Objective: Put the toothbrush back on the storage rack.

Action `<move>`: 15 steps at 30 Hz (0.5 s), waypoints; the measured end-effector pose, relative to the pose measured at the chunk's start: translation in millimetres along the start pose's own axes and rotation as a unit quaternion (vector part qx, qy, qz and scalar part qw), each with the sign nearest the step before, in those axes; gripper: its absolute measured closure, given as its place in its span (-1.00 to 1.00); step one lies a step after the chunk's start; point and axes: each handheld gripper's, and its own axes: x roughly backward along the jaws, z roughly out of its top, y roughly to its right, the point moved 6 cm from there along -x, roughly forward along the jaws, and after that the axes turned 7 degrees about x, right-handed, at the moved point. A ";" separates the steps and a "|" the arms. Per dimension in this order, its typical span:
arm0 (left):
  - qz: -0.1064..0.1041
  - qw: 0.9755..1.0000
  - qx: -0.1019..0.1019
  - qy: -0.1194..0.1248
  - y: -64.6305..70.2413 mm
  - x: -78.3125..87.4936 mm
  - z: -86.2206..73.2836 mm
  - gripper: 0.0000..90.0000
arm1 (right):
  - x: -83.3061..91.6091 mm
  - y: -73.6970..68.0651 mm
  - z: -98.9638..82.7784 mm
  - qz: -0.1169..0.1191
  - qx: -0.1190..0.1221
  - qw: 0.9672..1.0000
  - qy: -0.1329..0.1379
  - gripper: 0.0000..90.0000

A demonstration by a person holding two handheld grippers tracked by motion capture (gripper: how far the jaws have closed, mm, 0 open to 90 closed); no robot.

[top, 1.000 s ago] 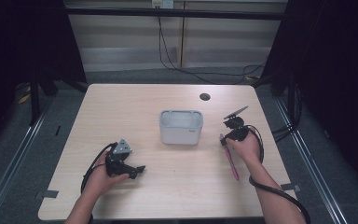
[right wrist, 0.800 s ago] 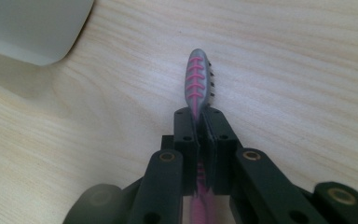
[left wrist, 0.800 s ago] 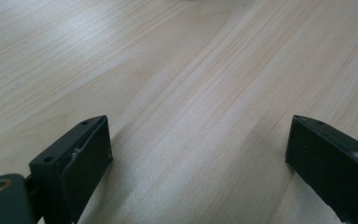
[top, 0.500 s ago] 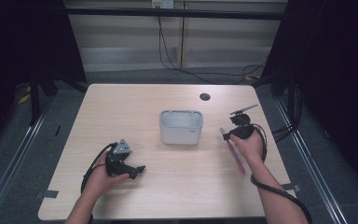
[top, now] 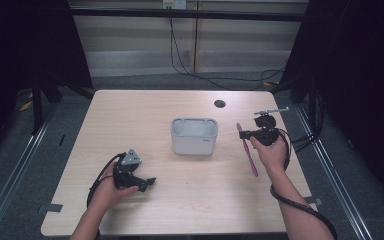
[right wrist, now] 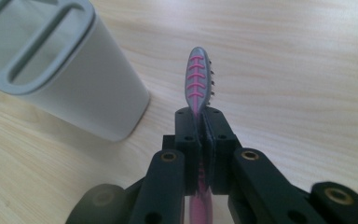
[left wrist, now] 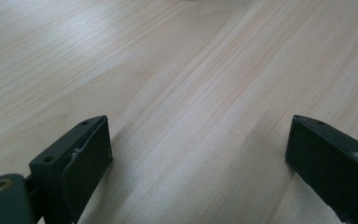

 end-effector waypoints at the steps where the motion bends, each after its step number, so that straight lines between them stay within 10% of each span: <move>1: 0.000 1.000 0.000 -0.001 0.0 0.1 -0.1 -0.85 | 0.0 0.0 0.0 0.000 0.000 1.000 0.000 0.91; 15: 0.000 1.000 0.000 0.000 0.1 0.1 -0.1 -0.85 | 9.2 -5.9 12.5 0.002 0.011 0.998 0.061 0.91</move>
